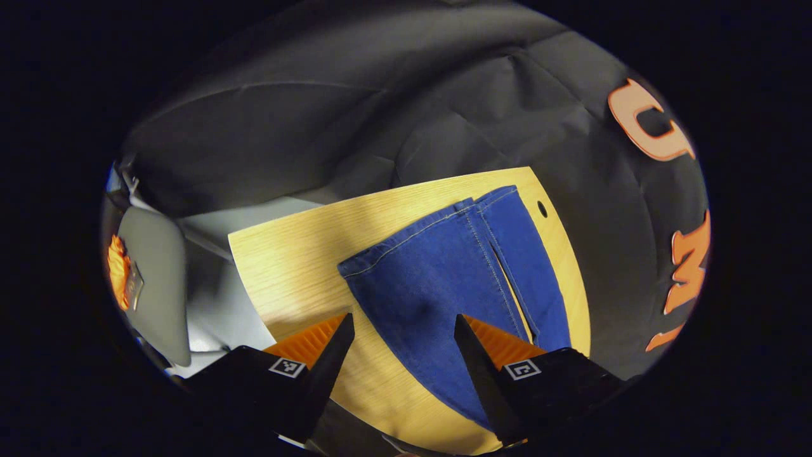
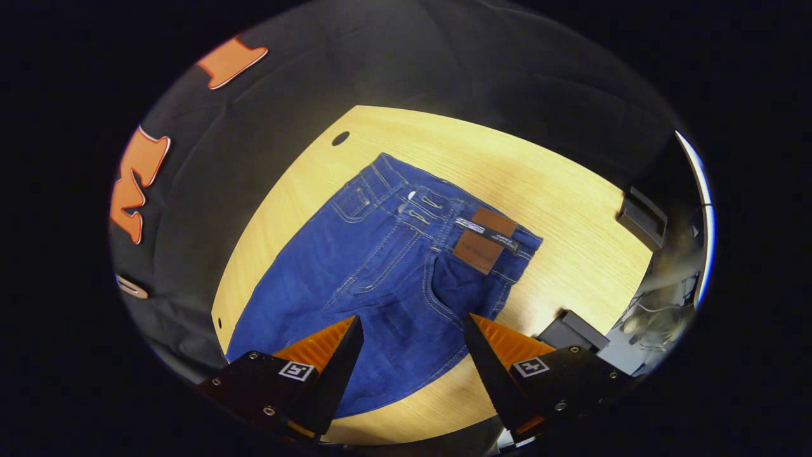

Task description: Grasp the waist and the cuffs of the jeans and fold them to make the two legs overlap; first hold the waist and fold one-third of the jeans toward the cuffs, then hold the cuffs and fold the remaining one-third in the same direction to finish folding.

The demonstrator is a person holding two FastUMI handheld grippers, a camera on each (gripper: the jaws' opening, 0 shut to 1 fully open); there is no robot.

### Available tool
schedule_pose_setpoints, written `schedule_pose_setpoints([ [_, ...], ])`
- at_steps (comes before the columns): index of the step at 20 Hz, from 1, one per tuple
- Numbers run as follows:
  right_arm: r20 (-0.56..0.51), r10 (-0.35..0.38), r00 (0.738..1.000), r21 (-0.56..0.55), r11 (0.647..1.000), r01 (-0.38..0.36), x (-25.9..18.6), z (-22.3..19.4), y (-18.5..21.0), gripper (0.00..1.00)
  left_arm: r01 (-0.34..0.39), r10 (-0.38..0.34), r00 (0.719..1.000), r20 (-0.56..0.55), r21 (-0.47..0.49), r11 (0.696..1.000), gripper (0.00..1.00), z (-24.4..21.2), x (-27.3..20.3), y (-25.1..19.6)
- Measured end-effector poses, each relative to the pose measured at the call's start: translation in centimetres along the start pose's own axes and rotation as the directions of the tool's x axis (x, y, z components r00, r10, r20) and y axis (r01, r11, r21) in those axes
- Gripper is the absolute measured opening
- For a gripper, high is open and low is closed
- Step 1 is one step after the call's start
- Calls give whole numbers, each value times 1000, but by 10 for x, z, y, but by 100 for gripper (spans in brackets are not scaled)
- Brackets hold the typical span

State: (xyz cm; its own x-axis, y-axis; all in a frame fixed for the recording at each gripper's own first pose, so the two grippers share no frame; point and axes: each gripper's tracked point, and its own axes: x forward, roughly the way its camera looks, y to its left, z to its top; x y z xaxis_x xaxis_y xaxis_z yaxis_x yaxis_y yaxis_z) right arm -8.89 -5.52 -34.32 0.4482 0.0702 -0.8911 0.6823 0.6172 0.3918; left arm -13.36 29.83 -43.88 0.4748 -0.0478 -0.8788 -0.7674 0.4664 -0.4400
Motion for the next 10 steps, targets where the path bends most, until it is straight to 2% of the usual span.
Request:
schedule_pose_setpoints([
  [4,-10,26,1000,67,997,-25,4,0,-4,98,87,-86,996,12,-108,990,94,14,13,-5],
  [7,-15,23,1000,98,995,-22,8,0,-8,98,127,-126,992,16,-68,990,93,18,31,-18],
  [10,-13,32,999,111,993,-31,10,3,-6,98,148,-147,988,43,-34,988,81,29,46,-30],
])
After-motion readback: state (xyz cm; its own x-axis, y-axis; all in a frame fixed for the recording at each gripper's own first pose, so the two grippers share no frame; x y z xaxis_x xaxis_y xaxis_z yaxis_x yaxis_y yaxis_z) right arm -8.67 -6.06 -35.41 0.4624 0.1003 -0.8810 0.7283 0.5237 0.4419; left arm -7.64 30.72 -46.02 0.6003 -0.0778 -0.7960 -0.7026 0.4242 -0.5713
